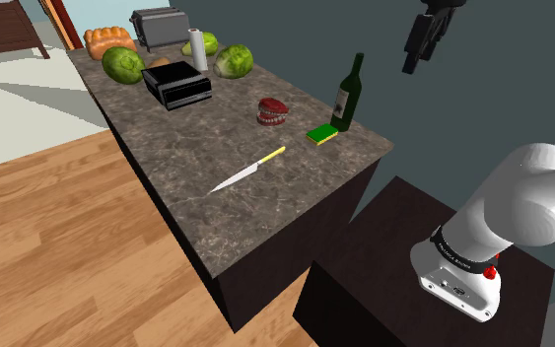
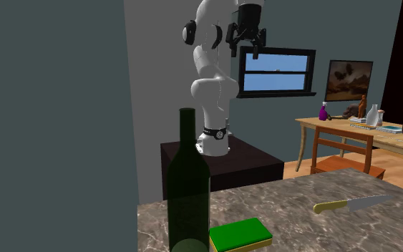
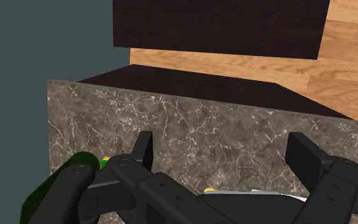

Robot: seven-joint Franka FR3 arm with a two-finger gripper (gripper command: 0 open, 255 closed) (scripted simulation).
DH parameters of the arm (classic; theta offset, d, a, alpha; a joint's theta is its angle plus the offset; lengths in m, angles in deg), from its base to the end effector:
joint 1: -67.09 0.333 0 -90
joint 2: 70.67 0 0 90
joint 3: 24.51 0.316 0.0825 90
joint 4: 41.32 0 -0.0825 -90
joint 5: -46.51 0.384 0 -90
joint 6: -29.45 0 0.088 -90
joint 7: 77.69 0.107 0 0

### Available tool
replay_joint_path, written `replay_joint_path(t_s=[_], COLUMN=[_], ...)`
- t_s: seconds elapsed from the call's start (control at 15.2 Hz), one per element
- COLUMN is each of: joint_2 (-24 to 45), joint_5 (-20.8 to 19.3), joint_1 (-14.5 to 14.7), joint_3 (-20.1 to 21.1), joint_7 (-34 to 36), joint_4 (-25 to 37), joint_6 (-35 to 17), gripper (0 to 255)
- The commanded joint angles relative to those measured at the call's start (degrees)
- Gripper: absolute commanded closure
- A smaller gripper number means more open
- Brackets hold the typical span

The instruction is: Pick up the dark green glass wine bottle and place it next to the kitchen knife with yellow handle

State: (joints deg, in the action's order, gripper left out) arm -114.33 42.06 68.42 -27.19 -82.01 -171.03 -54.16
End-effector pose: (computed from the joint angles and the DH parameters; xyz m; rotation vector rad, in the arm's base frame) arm 0.3022 -0.0214 0.6164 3.0963 0.0906 -0.0699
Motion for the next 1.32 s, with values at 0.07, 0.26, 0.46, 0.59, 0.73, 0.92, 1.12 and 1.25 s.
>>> replay_joint_path(t_s=[0.07,0.26,0.46,0.59,0.73,0.92,1.12,1.25], joint_2=[1.56,6.51,11.83,15.56,19.43,25.49,31.88,36.32], joint_5=[-0.58,-2.05,-3.03,-3.41,-3.53,-3.21,-2.25,-1.26], joint_1=[-0.24,-0.86,-1.4,-1.69,-1.96,-2.39,-2.94,-3.45], joint_3=[-0.96,-3.8,-6.53,-8.3,-10.02,-12.48,-14.75,-16.1], joint_7=[-0.95,-3.77,-6.59,-8.49,-10.44,-13.46,-16.62,-18.8], joint_4=[0.51,2.45,5.02,7.09,9.44,13.5,18.22,21.77], joint_6=[-0.98,-3.79,-6.36,-7.9,-9.3,-11.06,-12.37,-12.95], gripper=[0,0,0,0,0,0,0,0])
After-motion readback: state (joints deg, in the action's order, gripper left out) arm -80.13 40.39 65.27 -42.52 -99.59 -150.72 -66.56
